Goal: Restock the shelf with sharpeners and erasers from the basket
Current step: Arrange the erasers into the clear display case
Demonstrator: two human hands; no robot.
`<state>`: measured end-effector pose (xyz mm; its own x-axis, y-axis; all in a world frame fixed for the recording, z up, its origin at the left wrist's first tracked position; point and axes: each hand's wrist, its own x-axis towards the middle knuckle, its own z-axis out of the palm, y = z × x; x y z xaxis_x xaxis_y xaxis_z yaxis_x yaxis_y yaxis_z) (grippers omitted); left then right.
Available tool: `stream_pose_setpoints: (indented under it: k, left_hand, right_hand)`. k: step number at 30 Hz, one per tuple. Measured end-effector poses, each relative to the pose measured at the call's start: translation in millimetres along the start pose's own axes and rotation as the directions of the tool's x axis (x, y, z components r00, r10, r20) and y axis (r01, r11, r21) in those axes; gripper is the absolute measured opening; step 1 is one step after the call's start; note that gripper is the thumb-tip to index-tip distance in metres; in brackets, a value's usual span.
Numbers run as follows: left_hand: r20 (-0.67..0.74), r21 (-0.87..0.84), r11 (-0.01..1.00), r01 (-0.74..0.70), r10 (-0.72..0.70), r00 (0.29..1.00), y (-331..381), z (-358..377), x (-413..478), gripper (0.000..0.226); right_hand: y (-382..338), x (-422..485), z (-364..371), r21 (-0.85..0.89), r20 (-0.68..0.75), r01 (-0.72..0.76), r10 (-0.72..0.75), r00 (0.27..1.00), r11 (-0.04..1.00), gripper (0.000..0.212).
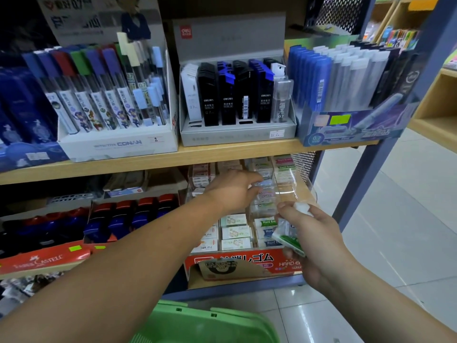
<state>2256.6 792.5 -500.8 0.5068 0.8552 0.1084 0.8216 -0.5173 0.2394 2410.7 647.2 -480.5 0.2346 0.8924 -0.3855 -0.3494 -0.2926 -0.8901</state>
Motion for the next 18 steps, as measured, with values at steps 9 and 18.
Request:
stream_pose_setpoints:
  k: [9, 18]
  left_hand:
    - [0.311, -0.791, 0.515, 0.329, -0.124, 0.942, 52.9, -38.0, -59.9, 0.072]
    - [0.488, -0.8, 0.414, 0.435, 0.026, 0.872, 37.6, -46.5, -81.0, 0.09]
  right_hand:
    - [5.9, -1.8, 5.6, -0.139, 0.151, 0.039, -0.018, 0.988, 0.99, 0.031]
    - [9.6, 2.9, 9.6, -0.256, 0.188, 0.034, 0.015, 0.982, 0.966, 0.019]
